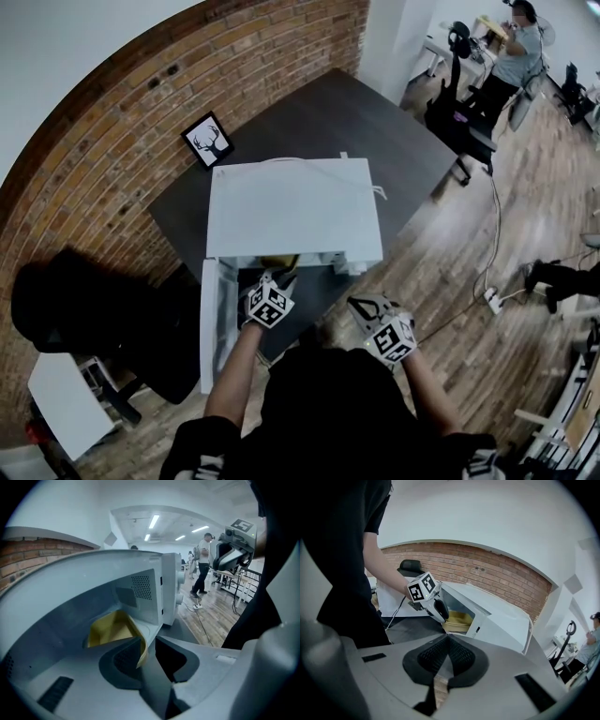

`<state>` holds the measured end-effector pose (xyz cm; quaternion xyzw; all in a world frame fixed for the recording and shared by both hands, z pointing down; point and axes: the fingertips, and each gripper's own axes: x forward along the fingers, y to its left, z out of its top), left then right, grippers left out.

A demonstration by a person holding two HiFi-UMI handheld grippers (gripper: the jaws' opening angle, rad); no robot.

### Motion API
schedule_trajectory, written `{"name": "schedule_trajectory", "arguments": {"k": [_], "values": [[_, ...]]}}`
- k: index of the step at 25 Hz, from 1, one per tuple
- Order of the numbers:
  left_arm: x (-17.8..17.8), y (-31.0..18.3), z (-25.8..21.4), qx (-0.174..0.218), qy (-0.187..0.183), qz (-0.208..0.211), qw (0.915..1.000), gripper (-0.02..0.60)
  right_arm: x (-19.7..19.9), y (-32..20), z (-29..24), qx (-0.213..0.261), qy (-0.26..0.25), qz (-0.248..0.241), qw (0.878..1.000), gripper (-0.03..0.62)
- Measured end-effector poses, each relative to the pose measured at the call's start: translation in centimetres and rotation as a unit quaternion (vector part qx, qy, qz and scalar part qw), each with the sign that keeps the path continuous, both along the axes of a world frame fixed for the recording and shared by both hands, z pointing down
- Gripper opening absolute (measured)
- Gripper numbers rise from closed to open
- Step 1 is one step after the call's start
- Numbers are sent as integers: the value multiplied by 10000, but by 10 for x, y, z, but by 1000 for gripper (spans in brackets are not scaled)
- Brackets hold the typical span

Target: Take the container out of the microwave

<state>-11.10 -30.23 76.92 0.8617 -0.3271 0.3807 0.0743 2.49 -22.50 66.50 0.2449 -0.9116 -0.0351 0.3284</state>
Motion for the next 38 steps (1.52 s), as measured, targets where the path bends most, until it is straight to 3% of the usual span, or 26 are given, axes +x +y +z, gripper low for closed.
{"name": "schedule_trajectory", "arguments": {"k": [4,20,27,38], "values": [[-3,-3,10,-146,-127,-105,9998,83,5,0,5,-64,41,55,10000,0],[-2,-12,28,-170,-638,160,9977,71,14,-1,11,-40,73,170,9998,0],[2,-11,28,-105,-663,313,9973,36,13,-4,11,-45,81,197,9998,0],[3,-9,23,-40,-566,462,9973,32,8,-8,14,-69,120,210,9997,0]]}}
